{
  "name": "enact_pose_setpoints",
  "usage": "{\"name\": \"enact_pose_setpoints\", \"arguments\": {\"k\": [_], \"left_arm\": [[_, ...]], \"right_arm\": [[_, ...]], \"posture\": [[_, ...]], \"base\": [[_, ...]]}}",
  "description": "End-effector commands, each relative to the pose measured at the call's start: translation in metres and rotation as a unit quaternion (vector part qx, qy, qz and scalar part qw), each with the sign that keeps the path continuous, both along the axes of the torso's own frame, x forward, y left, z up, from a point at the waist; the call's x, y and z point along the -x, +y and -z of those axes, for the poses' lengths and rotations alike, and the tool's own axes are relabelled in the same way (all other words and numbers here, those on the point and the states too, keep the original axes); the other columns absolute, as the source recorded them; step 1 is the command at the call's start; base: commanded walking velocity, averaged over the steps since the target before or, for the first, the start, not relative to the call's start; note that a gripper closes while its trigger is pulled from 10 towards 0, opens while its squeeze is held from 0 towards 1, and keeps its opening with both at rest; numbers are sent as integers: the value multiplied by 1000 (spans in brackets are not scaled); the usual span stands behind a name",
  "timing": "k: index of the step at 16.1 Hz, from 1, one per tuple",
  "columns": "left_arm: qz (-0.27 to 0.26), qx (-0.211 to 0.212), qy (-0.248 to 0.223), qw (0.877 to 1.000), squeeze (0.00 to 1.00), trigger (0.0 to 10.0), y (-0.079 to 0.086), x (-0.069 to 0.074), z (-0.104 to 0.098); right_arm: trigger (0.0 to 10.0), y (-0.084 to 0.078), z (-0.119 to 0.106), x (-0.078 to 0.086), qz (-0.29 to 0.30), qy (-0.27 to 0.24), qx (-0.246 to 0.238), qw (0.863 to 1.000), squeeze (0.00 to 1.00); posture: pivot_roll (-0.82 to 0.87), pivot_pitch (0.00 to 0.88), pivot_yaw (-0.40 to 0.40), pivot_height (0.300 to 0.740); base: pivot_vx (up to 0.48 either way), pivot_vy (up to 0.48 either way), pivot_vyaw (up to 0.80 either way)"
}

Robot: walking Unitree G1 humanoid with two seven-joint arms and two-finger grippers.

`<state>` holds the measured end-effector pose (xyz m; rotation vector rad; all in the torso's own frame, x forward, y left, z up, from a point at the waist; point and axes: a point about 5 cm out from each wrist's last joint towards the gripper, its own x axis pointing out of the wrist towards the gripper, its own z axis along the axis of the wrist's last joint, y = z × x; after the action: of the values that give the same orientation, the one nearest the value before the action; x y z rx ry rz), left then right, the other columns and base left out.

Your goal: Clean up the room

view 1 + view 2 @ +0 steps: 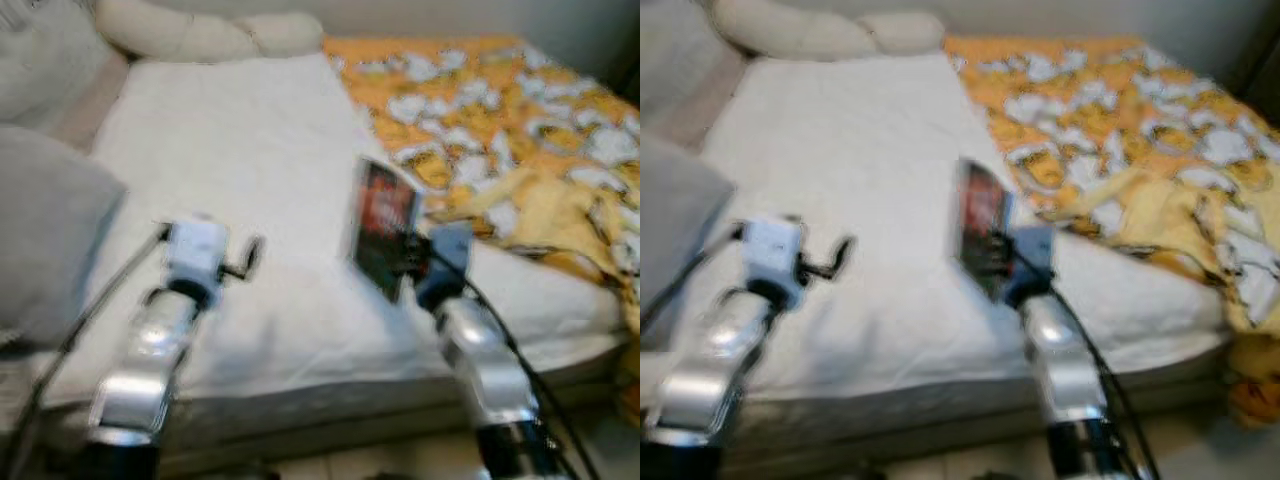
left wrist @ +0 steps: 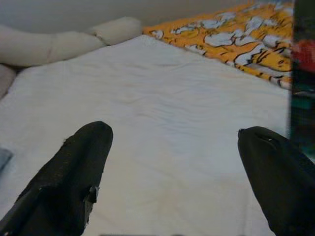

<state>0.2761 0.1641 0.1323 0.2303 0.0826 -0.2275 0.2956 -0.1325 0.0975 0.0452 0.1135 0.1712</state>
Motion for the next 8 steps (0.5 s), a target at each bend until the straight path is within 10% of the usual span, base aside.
{"name": "enact_pose_setpoints", "arguments": {"k": [1,5,8], "left_arm": [[-12,-12,-4,1000,0,10000,7,0,-2],[-15,-11,-5,1000,0,10000,8,-1,-2],[-15,-24,-18,999,0,10000,8,-4,-5]], "right_arm": [[10000,1,-12,-4,1,-25,-9,1000,0],[10000,2,-12,-5,-2,-25,-11,1000,0],[10000,2,-14,-6,-1,-27,-11,1000,0]], "posture": [[-10,0,-47,740],[-8,0,-51,740],[-10,0,-50,740]], "base": [[0,401,0],[0,394,0],[0,-160,0]]}}
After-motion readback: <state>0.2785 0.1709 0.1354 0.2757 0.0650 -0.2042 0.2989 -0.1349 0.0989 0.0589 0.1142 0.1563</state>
